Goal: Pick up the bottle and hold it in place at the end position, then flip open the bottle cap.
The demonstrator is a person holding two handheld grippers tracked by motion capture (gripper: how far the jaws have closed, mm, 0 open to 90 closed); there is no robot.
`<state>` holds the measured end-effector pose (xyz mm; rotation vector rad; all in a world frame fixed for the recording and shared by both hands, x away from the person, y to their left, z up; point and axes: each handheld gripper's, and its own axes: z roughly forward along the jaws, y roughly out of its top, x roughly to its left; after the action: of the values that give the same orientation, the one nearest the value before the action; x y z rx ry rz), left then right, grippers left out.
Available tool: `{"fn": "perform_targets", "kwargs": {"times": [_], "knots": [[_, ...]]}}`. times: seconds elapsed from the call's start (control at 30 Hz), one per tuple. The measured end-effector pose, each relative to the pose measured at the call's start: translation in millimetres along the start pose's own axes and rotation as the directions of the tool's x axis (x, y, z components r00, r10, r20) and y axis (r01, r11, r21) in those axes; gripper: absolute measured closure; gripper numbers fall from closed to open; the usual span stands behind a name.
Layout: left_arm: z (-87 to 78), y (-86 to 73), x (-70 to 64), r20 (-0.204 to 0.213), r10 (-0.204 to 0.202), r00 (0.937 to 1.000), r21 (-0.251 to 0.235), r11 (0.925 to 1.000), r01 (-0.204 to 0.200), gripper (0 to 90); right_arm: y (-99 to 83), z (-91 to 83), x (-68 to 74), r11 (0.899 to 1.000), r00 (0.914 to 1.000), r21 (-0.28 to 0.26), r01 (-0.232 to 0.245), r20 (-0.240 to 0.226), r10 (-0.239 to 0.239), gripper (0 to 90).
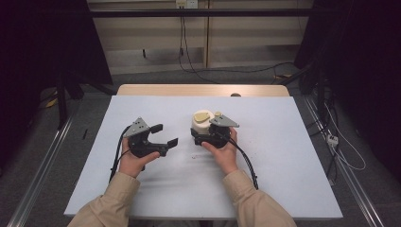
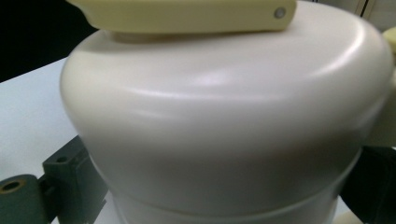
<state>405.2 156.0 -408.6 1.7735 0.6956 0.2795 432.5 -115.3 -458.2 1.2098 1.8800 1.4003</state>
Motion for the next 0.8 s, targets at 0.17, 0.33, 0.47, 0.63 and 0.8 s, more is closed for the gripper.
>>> {"fn": "perform_targets", "kwargs": {"times": [0.17,0.33,0.47,0.63,0.8], "knots": [[0.5,2.7,0.2,-0.004,0.001,1.0,0.001,1.0,-0.001,11.3,0.4,0.0,0.1,1.0,1.0,0.003,-0.002,0.001,0.002,5.1],[2.9,5.0,0.7,0.003,-0.002,1.0,0.003,1.0,0.002,11.4,0.0,0.0,0.0,1.0,1.0,0.001,0.0,0.001,0.0,5.1],[6.4,6.6,1.5,0.002,0.002,1.0,0.009,1.0,-0.002,11.3,0.4,0.1,0.2,1.0,1.0,0.004,-0.002,0.002,0.002,5.1],[8.6,8.4,3.4,0.007,-0.005,1.0,0.006,1.0,0.005,12.0,0.3,0.1,0.3,1.0,1.0,0.004,-0.002,0.003,0.002,5.1],[11.2,11.9,5.4,0.01,0.002,0.9999,0.014,0.9999,-0.002,14.1,0.5,0.2,0.3,1.0,1.0,0.006,-0.002,0.004,0.002,5.1]]}}
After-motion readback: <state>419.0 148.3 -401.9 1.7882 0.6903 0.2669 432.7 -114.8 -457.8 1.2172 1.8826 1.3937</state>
